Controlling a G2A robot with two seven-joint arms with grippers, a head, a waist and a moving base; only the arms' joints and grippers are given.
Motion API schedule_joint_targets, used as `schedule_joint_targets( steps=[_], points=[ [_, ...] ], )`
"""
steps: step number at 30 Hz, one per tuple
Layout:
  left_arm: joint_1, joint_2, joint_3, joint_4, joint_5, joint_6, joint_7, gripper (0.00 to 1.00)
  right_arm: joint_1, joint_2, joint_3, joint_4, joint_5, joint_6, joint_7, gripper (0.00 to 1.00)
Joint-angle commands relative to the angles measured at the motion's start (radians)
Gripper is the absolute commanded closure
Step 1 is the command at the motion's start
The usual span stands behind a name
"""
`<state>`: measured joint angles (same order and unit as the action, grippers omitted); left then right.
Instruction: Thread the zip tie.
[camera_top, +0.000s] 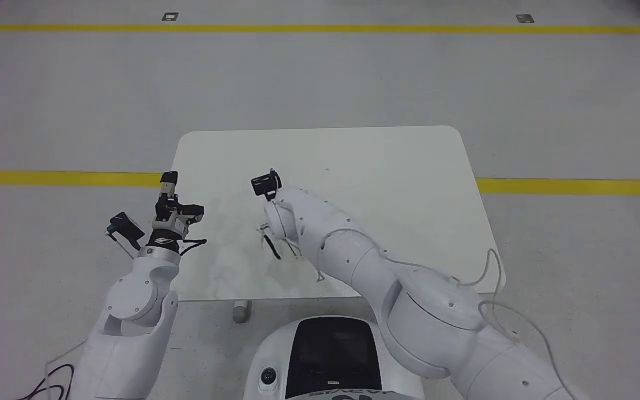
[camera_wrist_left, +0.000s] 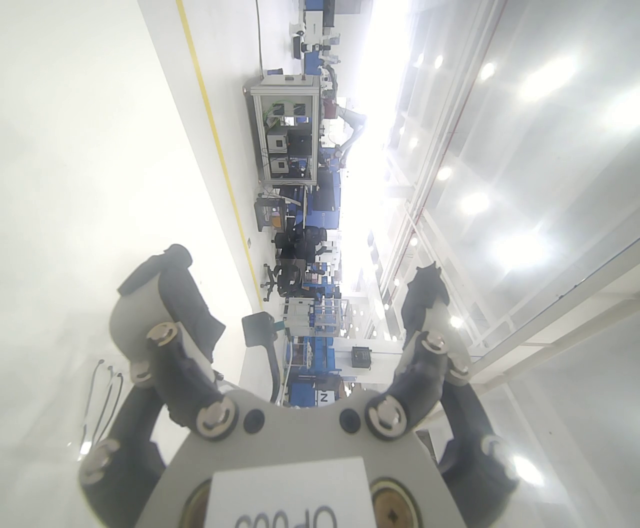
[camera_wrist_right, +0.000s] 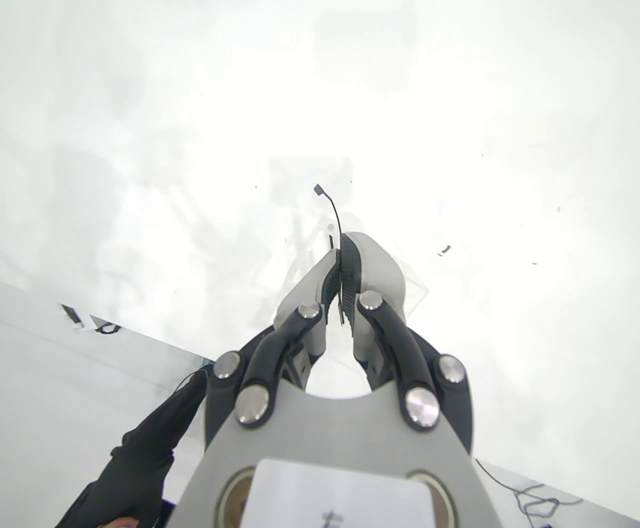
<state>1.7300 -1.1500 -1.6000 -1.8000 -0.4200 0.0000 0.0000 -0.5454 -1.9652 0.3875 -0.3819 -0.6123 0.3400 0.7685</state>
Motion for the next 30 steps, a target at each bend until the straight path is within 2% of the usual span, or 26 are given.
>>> schedule_joint_targets(
  steps=[1,9,20,25,30],
  points=[
    [0.0,0.0,0.0,0.0,0.0,0.0,0.0,0.0,0.0,0.003,0.015,-0.003,-0.002,0.0,-0.012,1.0],
    [0.0,0.0,0.0,0.0,0.0,0.0,0.0,0.0,-0.017,0.024,0.086,-0.053,0.002,0.0,-0.031,1.0],
    [0.0,0.0,0.0,0.0,0.0,0.0,0.0,0.0,-0.027,0.028,0.098,-0.054,0.012,-0.009,-0.054,1.0],
    [0.0,0.0,0.0,0.0,0.0,0.0,0.0,0.0,-0.022,0.055,0.165,-0.066,0.066,-0.05,-0.068,1.0],
    [0.0,0.0,0.0,0.0,0.0,0.0,0.0,0.0,-0.041,0.1,0.242,-0.109,0.107,-0.102,-0.065,1.0]
  ],
)
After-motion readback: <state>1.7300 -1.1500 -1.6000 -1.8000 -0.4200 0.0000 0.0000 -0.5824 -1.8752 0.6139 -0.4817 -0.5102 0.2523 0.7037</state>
